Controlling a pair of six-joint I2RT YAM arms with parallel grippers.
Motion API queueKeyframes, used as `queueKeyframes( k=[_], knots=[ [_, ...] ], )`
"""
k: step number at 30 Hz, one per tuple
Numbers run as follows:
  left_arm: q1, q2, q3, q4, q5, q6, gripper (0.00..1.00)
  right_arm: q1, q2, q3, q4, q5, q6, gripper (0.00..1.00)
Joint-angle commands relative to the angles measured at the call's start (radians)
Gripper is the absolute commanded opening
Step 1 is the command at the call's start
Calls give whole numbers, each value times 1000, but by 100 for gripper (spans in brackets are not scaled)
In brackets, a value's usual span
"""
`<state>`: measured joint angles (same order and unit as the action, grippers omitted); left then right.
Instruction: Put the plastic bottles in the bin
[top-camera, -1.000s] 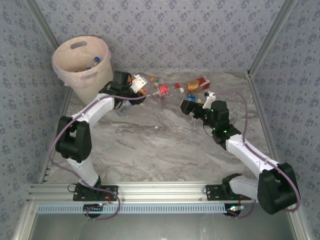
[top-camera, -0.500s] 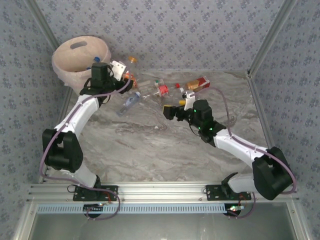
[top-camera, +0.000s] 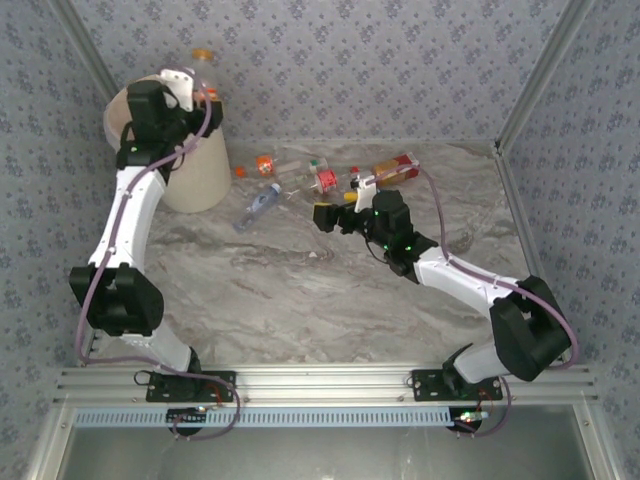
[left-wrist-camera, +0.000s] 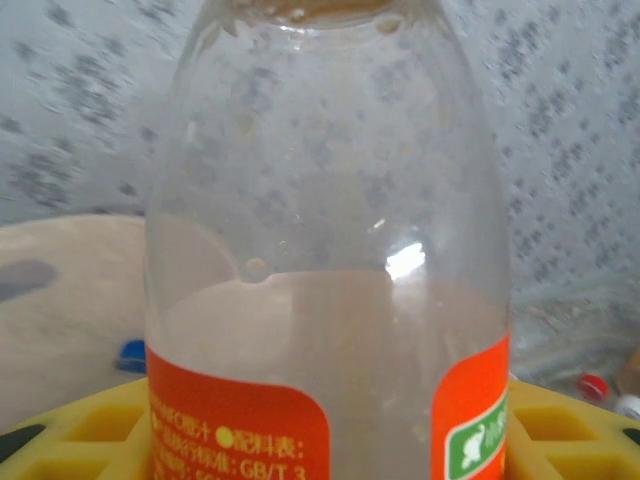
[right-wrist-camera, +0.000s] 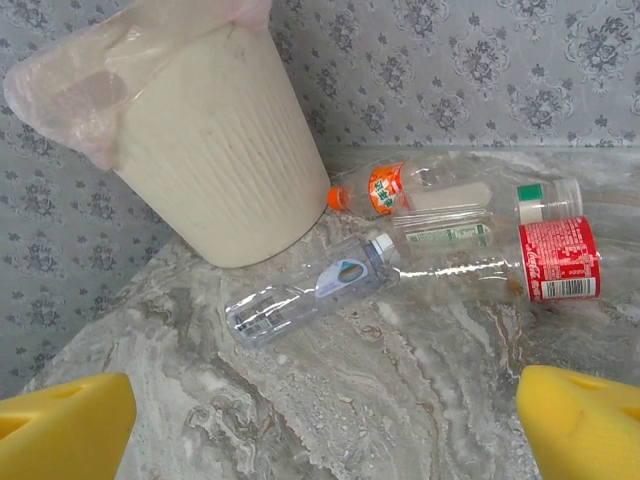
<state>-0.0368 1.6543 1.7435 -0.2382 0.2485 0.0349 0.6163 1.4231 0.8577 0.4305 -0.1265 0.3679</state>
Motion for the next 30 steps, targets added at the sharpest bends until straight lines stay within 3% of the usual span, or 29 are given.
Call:
queueKeyframes(
  k=[1,7,17,22,30],
  knots=[
    [21,40,74,-75,-17,-8,42,8,2,35,-35,15,1,100],
    [86,158,246,-183,-129,-4,43,1,19,115,-197,-19,12,100],
    [124,393,514,-369,-43,-9,42,2,29,121,-206,2,28,100],
    [125,414,517,-380,80,-45,44,1,29,120,-211,5,39,100],
    [124,367,427,-309,164,-150,52,0,39,121,-212,5,40,100]
  ],
)
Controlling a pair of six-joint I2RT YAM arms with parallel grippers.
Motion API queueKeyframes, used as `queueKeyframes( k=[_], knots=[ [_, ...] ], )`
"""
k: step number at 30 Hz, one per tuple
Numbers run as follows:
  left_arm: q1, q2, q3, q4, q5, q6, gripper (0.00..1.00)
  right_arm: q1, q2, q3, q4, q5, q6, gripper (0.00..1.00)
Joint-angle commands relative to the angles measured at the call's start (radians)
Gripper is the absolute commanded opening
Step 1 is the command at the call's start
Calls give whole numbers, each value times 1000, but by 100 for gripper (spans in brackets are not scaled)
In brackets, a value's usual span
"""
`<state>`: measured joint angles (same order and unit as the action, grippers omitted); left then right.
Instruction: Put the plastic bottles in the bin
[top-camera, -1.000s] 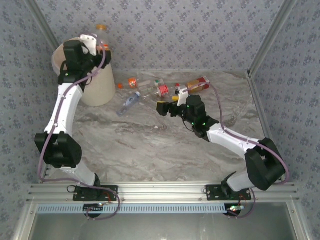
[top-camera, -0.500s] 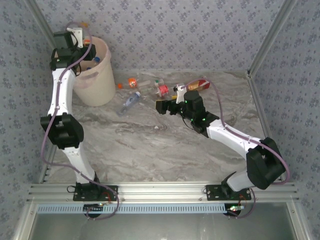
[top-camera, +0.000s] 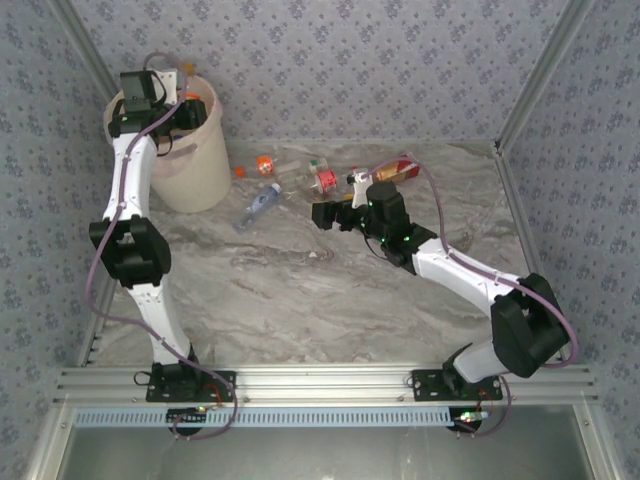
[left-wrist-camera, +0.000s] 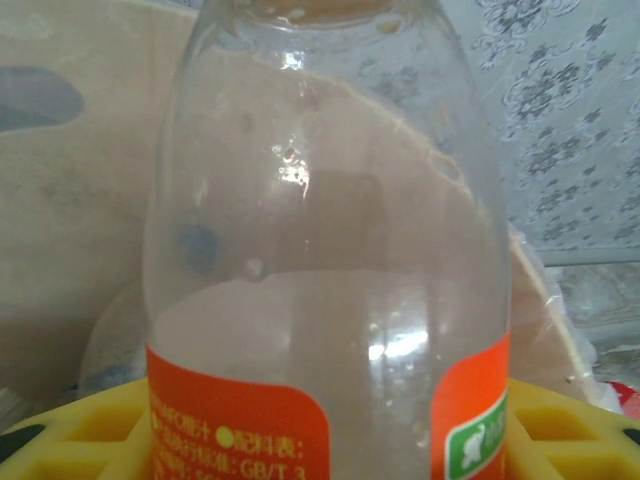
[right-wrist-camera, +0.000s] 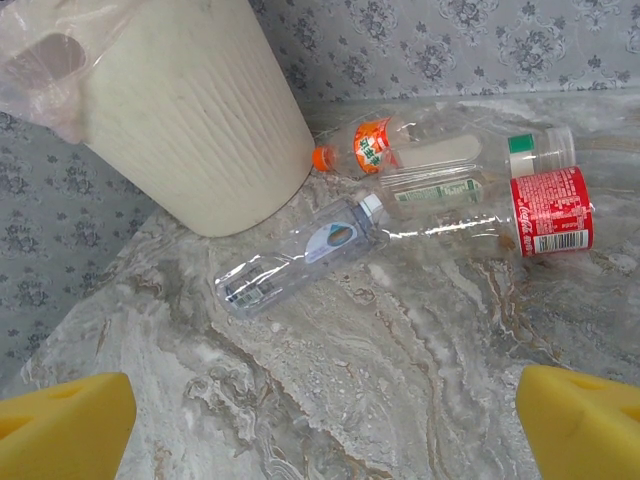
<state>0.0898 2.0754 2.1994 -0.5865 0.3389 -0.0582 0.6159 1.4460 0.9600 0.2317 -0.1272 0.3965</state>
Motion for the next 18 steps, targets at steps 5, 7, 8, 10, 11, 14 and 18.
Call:
queueKeyframes(
  k=[5,7,8,10,11,14,18],
  knots=[
    [-3,-101,-114,100,116,-123,62,-2,17,19,-17,3,9,100],
    [-1,-118,-139,116,109,-136,68,-1,17,19,-20,1,9,100],
    [-1,-127,-149,124,110,-141,70,-1,17,19,-20,-1,10,100],
    [0,-142,-162,139,114,-150,76,-1,17,21,-23,-2,10,100],
    [0,-150,-163,143,123,-153,78,-1,17,20,-24,-2,10,100],
    [1,-170,-159,146,130,-164,82,-2,17,19,-25,1,13,100],
    [1,-202,-169,164,173,-191,85,-22,16,17,-27,12,48,100]
  ],
)
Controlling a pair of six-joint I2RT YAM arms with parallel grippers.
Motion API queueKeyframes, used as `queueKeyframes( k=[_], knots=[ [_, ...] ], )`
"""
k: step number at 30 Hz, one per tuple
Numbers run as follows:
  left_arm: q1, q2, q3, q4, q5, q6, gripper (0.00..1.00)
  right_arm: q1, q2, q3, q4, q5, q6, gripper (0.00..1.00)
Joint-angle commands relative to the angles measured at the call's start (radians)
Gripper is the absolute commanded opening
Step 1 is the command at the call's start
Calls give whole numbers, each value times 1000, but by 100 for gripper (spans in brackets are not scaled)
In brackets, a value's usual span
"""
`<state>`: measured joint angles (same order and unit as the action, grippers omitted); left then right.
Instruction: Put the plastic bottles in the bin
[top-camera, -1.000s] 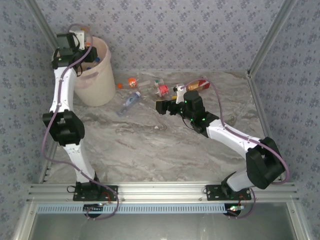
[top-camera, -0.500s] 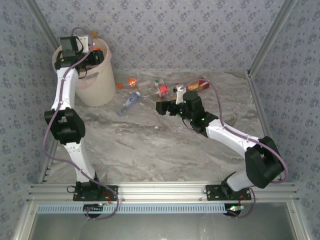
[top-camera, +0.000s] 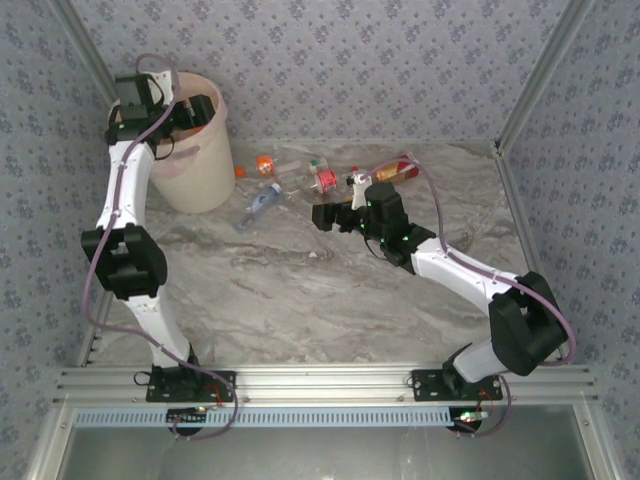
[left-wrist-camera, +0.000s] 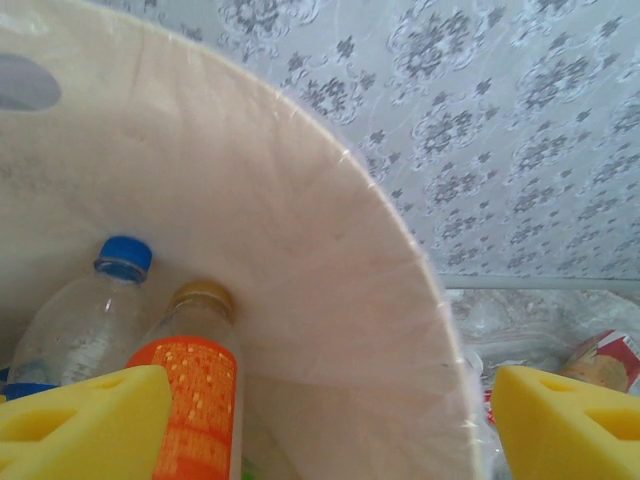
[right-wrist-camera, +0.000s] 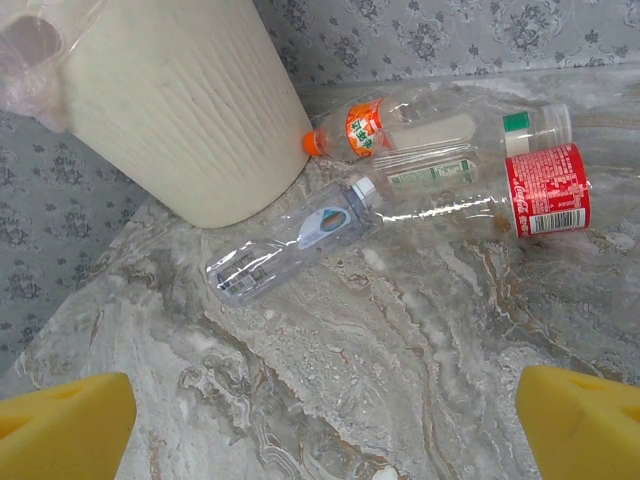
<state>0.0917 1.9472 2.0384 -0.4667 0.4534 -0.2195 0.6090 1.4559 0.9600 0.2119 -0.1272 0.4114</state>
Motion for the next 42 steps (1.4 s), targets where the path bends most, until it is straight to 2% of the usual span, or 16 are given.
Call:
queueKeyframes(
  k=[1,6,10,13,16,19,23,27,29,32,38,42],
  knots=[
    [-1,-85,-14,51,77,-41,86,-25,3,16,-8,14,44,100],
    [-4,-185,-136,149,118,-110,92,-92,-13,11,-58,14,-4,100],
    [-11,-308,-294,277,104,-182,98,-176,-10,15,-114,-14,-142,100],
    [-26,-402,-409,360,85,-238,98,-241,19,39,-160,-85,-268,100],
    [-54,-492,-522,412,58,-294,98,-290,81,123,-319,-215,-468,100],
    [-100,-583,-641,455,7,-305,98,-322,168,222,-455,-254,-588,100],
    [-174,-665,-737,450,-49,-303,98,-349,293,376,-551,-291,-713,98],
    [-210,-717,-816,433,-72,-327,98,-346,395,487,-601,-245,-880,95],
    [-217,-745,-859,415,-88,-343,98,-339,452,544,-637,-216,-951,90],
    [-216,-790,-918,379,-133,-351,98,-335,526,627,-681,-191,-1050,91],
    [-216,-876,-994,250,-264,-317,98,-301,607,666,-646,-67,-1390,92],
    [-215,-911,-1016,203,-308,-305,98,-279,648,665,-571,-31,-1490,94]
  ],
)
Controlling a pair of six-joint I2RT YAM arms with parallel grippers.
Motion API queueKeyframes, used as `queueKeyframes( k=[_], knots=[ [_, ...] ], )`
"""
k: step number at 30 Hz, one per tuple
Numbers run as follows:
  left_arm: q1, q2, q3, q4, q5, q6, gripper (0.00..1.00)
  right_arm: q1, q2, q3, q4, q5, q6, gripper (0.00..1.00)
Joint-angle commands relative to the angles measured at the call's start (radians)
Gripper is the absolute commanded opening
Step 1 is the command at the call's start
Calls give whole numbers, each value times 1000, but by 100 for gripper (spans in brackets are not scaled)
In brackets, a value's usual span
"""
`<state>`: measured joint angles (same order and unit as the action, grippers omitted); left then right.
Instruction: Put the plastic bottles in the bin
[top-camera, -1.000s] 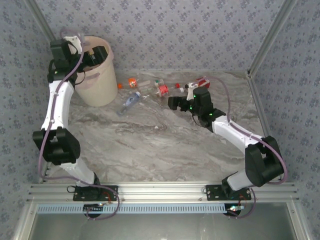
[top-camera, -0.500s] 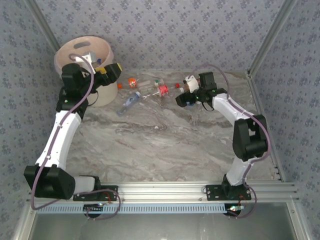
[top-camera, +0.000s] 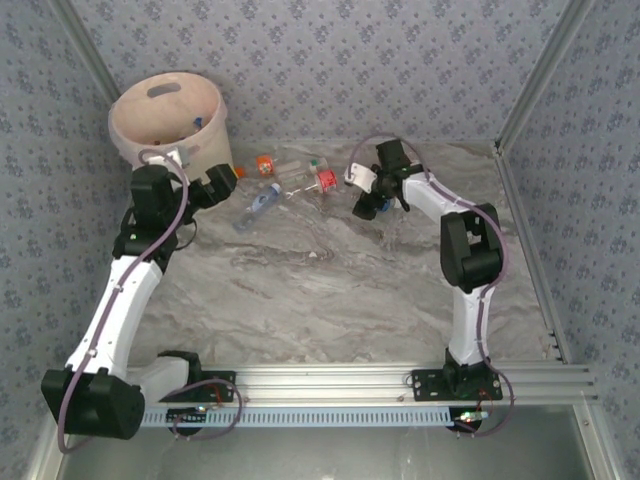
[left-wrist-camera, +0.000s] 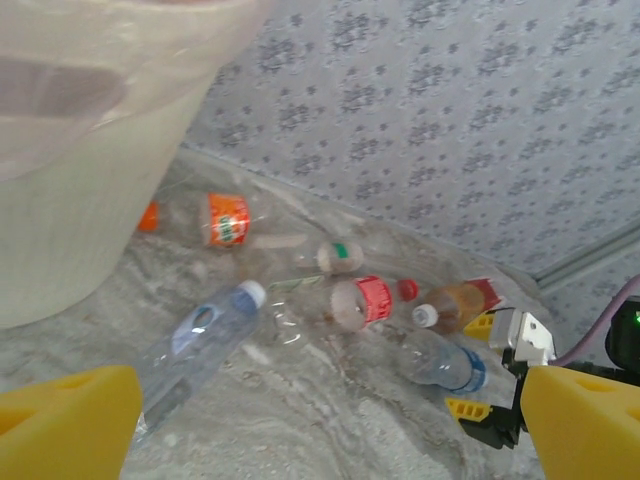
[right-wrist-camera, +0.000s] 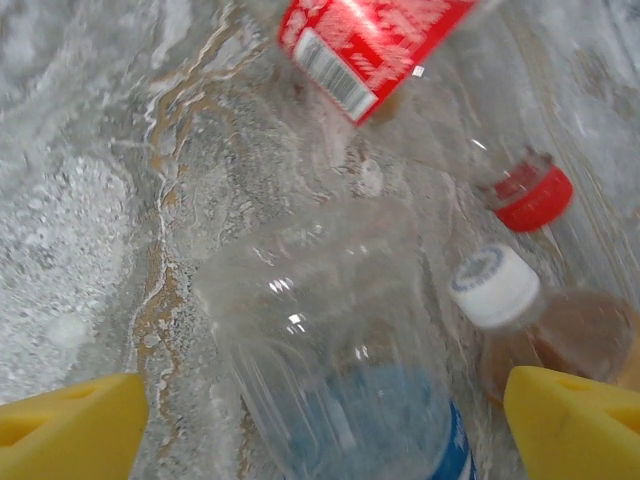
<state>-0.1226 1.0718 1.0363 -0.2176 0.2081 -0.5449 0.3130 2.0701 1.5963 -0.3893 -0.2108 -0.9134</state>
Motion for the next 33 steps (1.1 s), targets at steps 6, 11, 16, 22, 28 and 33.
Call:
queueKeyframes(
  k=[6,11,16,22,28,33],
  knots=[
    [0,-46,-35,-52,-79,21,98,31,96,67,76,61,-210,89],
    [0,-33,-45,-45,-79,15,98,46,144,74,153,128,-214,79],
    [0,-21,-45,-46,-72,17,98,55,107,40,202,110,-138,64],
    [0,-3,-38,-48,-60,19,98,64,-20,-79,335,97,-48,56],
    [-2,19,-40,22,42,-22,98,65,-188,-146,379,49,254,45],
    [-2,50,-44,47,57,-92,98,55,-336,-210,418,68,656,50]
  ],
)
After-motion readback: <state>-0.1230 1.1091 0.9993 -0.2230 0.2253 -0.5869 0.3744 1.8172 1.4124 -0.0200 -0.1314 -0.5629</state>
